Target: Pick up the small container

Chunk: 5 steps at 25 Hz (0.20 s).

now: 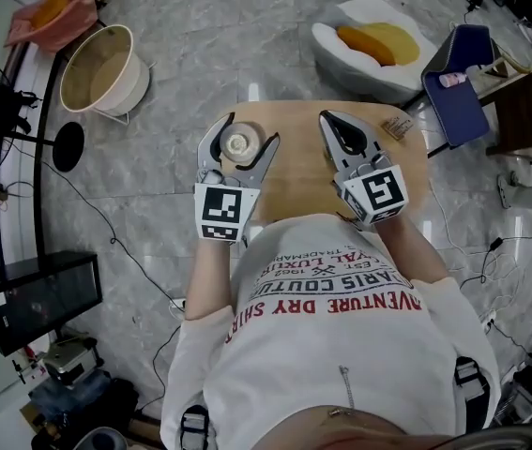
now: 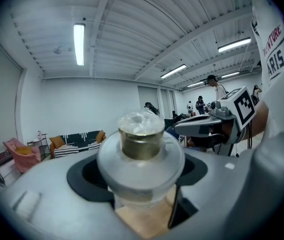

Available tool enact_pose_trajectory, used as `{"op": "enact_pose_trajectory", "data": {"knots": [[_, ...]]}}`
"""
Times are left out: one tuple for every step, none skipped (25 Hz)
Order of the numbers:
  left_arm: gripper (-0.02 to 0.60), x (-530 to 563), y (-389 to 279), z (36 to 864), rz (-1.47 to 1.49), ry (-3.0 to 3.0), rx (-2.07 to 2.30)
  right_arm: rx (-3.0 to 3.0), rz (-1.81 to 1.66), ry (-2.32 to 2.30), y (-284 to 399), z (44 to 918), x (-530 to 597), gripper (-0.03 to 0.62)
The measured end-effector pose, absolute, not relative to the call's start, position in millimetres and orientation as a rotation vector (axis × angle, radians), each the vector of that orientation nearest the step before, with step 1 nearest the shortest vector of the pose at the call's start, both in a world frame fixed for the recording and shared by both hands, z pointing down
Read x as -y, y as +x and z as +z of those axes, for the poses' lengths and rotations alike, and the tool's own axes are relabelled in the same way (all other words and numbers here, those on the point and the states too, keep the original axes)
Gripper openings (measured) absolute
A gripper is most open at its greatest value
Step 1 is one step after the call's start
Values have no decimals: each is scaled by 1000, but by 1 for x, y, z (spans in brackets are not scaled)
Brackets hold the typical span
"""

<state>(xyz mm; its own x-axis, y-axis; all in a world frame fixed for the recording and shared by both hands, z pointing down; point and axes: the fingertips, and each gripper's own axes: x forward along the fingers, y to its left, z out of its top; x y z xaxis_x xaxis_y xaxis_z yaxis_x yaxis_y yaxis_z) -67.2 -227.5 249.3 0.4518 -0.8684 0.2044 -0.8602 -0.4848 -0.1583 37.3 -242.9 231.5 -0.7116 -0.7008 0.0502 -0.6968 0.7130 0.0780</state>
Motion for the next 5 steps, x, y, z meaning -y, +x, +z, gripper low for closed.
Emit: {"op": "enact_pose_trajectory", "data": {"knots": [[342, 228, -68, 249, -404, -2647, -1580, 2838, -81, 1160, 38, 231, 243, 6], [342, 228, -68, 248, -405, -2645, -1581, 2839, -82, 1162, 38, 230, 244, 6], [342, 228, -68, 248, -406, -2645, -1581, 2839, -83, 1166, 39, 229, 245, 6], [342, 229, -68, 247, -407, -2646, -1581, 2838, -85, 1170, 40, 228, 245, 6], [342, 229, -68, 247, -407, -2647, -1580, 2837, -86, 1173, 41, 228, 245, 6]]}}
